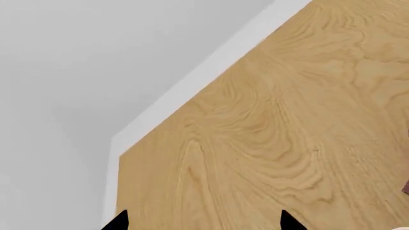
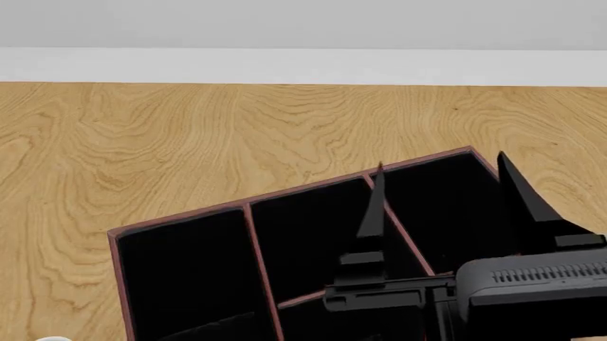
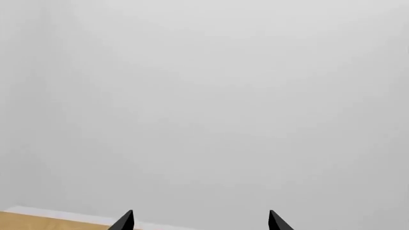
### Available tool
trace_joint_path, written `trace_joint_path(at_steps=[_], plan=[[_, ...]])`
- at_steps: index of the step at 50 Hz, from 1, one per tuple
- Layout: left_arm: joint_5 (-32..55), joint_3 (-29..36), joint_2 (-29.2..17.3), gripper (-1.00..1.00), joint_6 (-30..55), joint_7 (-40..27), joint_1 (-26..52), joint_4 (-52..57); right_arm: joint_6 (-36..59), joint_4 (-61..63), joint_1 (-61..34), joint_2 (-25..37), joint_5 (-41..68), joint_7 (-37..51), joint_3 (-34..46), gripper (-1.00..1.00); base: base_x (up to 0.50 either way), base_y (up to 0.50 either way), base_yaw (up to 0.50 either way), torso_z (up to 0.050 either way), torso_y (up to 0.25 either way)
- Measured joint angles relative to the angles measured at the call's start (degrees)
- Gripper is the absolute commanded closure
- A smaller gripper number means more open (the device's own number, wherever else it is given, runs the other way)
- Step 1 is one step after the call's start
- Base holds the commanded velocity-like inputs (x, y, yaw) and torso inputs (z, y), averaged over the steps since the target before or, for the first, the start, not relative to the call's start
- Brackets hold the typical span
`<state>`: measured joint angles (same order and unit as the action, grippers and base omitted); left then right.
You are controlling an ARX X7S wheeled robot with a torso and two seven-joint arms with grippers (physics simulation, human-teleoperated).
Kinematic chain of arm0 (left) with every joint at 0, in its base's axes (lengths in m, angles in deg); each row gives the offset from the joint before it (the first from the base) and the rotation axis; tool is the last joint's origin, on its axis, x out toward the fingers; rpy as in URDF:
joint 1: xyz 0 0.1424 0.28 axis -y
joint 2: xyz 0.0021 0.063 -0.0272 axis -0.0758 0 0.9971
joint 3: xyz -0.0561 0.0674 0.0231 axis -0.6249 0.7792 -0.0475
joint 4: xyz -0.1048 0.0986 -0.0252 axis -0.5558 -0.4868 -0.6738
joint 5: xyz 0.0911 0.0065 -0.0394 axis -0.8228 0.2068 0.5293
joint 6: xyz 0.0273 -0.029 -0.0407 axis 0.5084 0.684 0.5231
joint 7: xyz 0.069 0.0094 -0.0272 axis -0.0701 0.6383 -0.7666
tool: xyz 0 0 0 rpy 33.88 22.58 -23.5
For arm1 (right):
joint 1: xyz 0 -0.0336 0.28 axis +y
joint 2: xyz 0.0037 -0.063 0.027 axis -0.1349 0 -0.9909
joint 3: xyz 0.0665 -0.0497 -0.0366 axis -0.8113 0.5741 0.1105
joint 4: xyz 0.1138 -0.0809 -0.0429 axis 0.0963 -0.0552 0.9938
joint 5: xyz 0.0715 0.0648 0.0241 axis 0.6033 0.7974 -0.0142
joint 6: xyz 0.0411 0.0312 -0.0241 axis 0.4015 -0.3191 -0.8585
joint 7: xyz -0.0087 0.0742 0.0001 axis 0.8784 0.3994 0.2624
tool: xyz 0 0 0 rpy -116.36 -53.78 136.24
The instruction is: Pick up the book and place it in the back compartment of the caddy.
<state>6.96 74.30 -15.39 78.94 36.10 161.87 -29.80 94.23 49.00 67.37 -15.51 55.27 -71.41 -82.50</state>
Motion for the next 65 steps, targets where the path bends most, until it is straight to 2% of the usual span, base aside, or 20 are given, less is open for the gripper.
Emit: trace_joint_path(at_steps=[11, 24, 46, 65], plan=[[-7.6, 9.2, 2.7, -1.00, -11.1, 6.0, 3.3, -10.2, 4.3, 2.1, -2.6, 0.8, -0.2, 1.5, 0.9, -1.00, 0.00, 0.00, 0.00, 0.000, 0.000], [-10.1, 14.5, 2.6, -1.00, -18.0, 8.2, 0.4, -14.3, 8.0, 4.3, -5.1, 1.3, 0.2, 2.9, 1.0, -1.00, 0.00, 0.00, 0.00, 0.000, 0.000], [-2.8, 14.3, -2.6, -1.00, -17.1, 5.5, -8.7, -6.7, 10.7, 4.7, -8.1, 1.7, 1.3, 3.5, 1.3, -1.00, 0.00, 0.00, 0.00, 0.000, 0.000], [7.4, 12.7, -7.8, -1.00, -20.5, -3.3, -21.4, -4.3, 12.2, 4.6, -9.8, 2.0, 2.4, 3.8, 1.5, -1.00, 0.00, 0.00, 0.00, 0.000, 0.000]])
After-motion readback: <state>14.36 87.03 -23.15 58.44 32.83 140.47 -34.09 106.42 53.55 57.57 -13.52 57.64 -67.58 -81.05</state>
